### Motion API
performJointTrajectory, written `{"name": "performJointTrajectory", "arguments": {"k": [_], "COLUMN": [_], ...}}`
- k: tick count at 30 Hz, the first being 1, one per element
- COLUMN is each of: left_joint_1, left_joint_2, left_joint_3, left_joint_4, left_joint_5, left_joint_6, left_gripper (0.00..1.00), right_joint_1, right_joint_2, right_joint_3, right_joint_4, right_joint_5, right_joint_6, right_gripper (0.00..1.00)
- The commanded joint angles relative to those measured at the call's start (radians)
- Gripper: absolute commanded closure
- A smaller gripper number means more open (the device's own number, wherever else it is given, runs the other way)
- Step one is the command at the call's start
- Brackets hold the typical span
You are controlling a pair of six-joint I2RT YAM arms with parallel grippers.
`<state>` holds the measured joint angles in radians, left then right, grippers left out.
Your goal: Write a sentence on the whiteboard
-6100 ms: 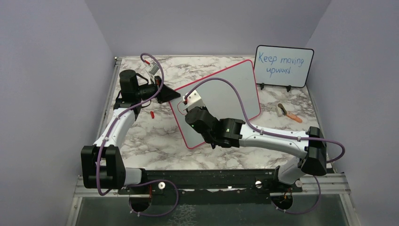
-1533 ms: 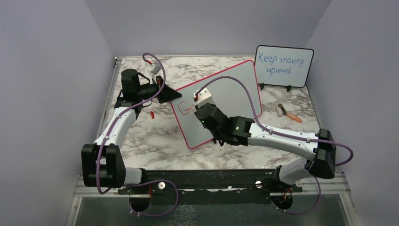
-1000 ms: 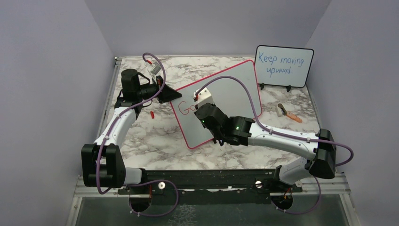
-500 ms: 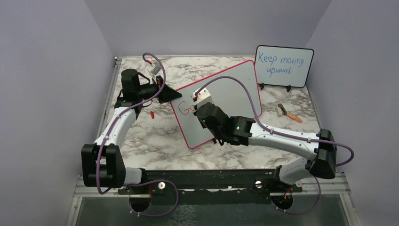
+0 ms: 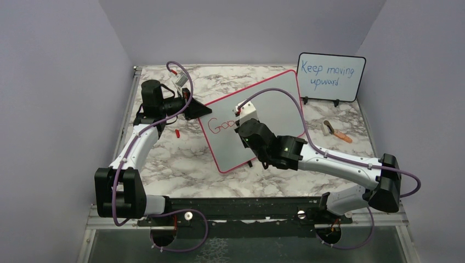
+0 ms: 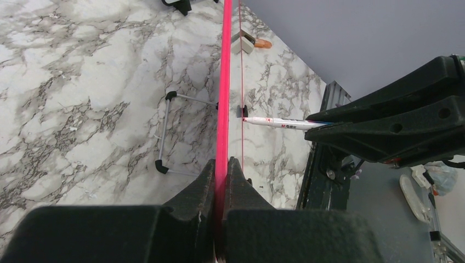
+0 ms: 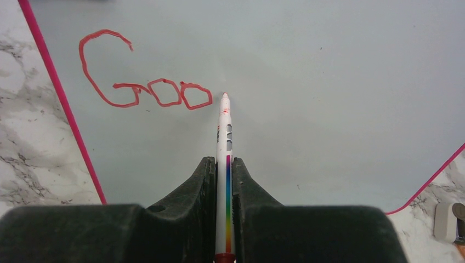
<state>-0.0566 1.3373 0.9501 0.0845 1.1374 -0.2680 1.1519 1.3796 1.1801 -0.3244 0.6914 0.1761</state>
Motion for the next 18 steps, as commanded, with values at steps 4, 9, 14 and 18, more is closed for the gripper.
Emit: {"name": "performJointTrajectory", "arguments": {"k": [4,9,14,18], "left_joint_1": [-0.028,-0.028,-0.028,-0.029], "left_joint_2": [0.022,0.023,0.023,0.022], "left_joint_3": [-0.011,-0.01,-0.01,-0.01], "left_joint_4": [-0.066,-0.066,-0.066,-0.066], "left_joint_5": [0.004,0.005,0.006,0.006], "left_joint_6": [0.082,0.082,0.082,0.082], "left_gripper": [1.0,1.0,1.0,1.0], "right_joint_1": [-0.015,-0.018,-0.023,-0.027], "right_joint_2": [-0.019,-0.008,0.003,0.014], "right_joint_3": [-0.016,-0.013,-0.008,-0.005], "right_joint_4": [0.018,0.033,0.044,0.047], "right_joint_5": [0.035,0.031,0.03,0.029], "right_joint_6": [0.017,0.013,0.011,0.01], "right_gripper": [0.99,0.99,0.99,0.99]}}
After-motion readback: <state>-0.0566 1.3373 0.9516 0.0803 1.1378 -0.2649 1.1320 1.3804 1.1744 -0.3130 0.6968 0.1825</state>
